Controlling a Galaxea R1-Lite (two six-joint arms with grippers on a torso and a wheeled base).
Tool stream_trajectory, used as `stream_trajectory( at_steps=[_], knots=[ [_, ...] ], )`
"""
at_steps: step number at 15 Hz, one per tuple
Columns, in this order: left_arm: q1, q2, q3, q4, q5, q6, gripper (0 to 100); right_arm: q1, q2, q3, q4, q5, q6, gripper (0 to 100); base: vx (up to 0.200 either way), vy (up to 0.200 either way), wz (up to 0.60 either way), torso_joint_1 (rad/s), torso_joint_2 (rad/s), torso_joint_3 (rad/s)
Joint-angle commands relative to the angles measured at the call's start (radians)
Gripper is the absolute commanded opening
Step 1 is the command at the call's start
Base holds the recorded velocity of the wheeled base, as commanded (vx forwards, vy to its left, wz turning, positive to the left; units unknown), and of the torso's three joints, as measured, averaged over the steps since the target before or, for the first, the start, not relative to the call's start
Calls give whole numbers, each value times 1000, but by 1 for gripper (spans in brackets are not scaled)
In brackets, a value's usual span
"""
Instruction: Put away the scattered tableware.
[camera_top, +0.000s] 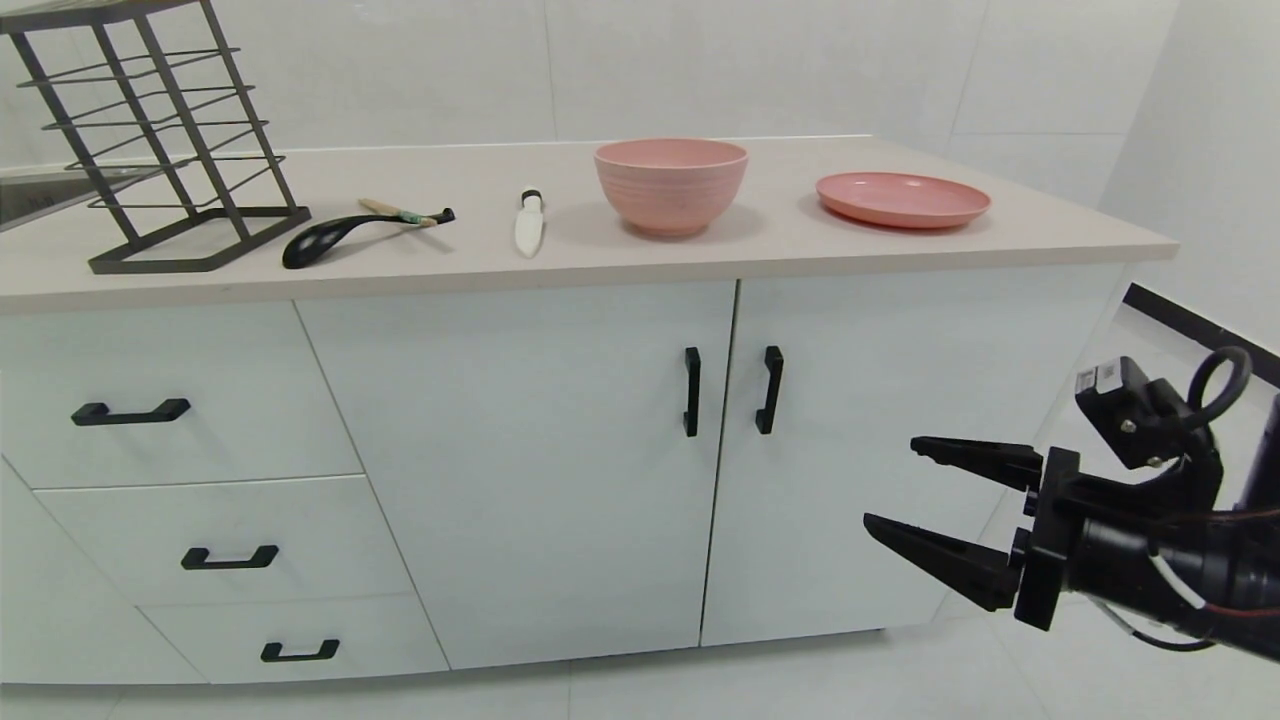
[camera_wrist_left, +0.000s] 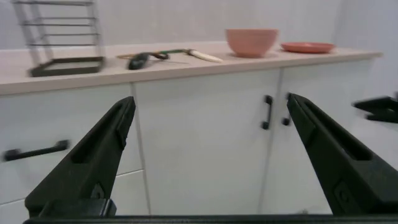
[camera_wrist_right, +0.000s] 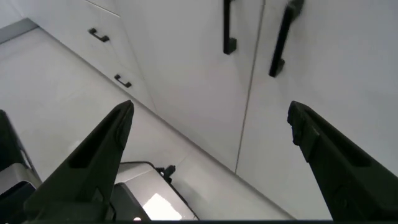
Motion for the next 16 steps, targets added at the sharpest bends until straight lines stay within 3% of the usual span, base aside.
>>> stream_trajectory(
  at_steps=[1,2,4,5,6,8,9,13,16],
  knots=[
    [-173,293,-68,-16,-80,25,100,-2,61,-6,-49,38,-17,100,0,0,0,0,0,0],
    [-228,376,-69,-35,-123,71,100,-2,90,-8,-86,67,-50,100,0,0,0,0,0,0],
    [-277,483,-74,-61,-165,150,100,-6,130,-5,-117,122,-83,100,0,0,0,0,0,0],
    [-303,575,-98,-87,-200,226,100,-6,163,-8,-140,139,-92,100,0,0,0,0,0,0],
    [-319,641,-120,-105,-231,281,100,-6,188,-23,-163,140,-92,100,0,0,0,0,0,0],
    [-400,744,-114,-125,-318,361,100,-13,243,-69,-200,140,-93,100,0,0,0,0,0,0],
    [-443,799,-105,-128,-334,371,100,-13,280,-93,-216,139,-93,100,0,0,0,0,0,0],
    [-457,966,-106,-188,-343,359,100,-13,332,-107,-265,137,-95,100,0,0,0,0,0,0],
    [-483,1270,-115,-510,-442,361,100,-22,400,-127,-290,131,-96,100,0,0,0,0,0,0]
  ],
)
